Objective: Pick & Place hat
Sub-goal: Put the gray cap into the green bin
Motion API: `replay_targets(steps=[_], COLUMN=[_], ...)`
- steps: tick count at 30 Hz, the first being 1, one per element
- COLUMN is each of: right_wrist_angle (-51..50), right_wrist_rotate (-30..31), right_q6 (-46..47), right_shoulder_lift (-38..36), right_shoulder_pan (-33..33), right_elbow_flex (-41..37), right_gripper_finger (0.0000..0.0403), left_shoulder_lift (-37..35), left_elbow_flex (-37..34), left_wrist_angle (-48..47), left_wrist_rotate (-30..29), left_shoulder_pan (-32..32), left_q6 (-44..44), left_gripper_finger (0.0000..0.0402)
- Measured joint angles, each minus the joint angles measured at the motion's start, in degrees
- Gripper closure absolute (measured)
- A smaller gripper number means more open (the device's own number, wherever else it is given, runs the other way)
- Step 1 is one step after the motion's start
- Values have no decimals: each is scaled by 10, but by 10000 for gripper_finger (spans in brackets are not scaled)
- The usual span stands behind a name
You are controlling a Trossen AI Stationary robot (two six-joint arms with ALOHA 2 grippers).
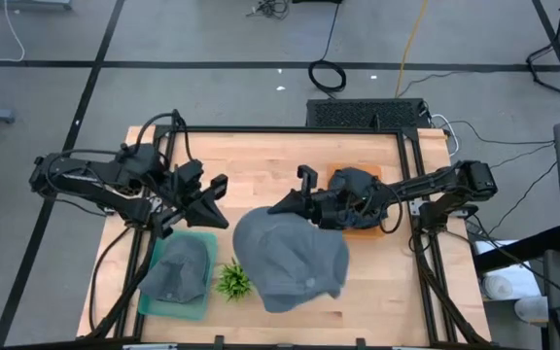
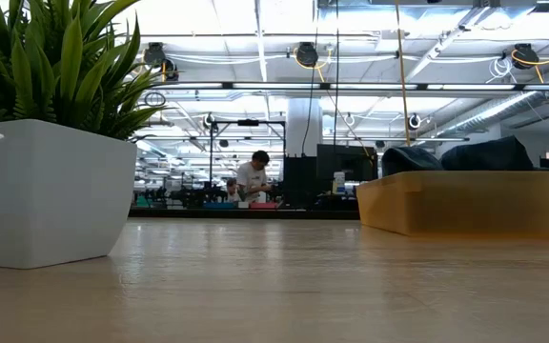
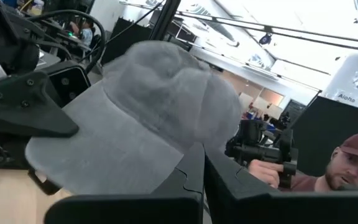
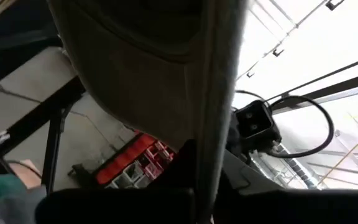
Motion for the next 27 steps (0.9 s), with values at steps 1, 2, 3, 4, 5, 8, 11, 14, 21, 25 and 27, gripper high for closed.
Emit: replay_targets(steps=[1, 2, 3, 4, 5, 8, 11, 14, 21, 25, 27], right_wrist_angle=[1, 0, -2, 0, 4, -3, 8, 14, 2, -4, -5], right_wrist_rotate=[0, 0, 1, 0, 1, -1, -3, -5, -5, -12, -16], right_q6=[-5, -6, -9, -11, -13, -33, -63, -69, -89, -90, -94], right_shoulder_lift=[0, -1, -3, -5, -6, -16, -19, -27, -33, -33, -33], right_shoulder_pan=[0, 0, 0, 0, 0, 4, 8, 11, 15, 11, 10], right_elbow_flex=[-2, -4, -4, -4, -4, -4, -4, -4, -3, -3, -3], right_gripper_finger=[398, 399, 400, 400, 400, 401, 401, 402, 402, 402, 402], left_shoulder_lift=[0, 1, 1, 1, 0, 1, 6, 11, 28, 49, 63], left_elbow_flex=[0, 0, 0, 0, 0, 0, 0, 0, 0, 0, 0], left_wrist_angle=[0, -1, -2, -3, -8, -31, -38, -34, -19, 31, 45], left_wrist_rotate=[0, 0, 0, -2, -4, -16, -36, -41, -36, -5, 15], left_shoulder_pan=[1, 2, 4, 6, 10, 25, 36, 38, 39, 29, 26], left_q6=[-1, -6, -14, -21, -30, -66, -89, -89, -93, -102, -116], left_gripper_finger=[401, 401, 401, 401, 401, 400, 391, 373, 312, 277, 263])
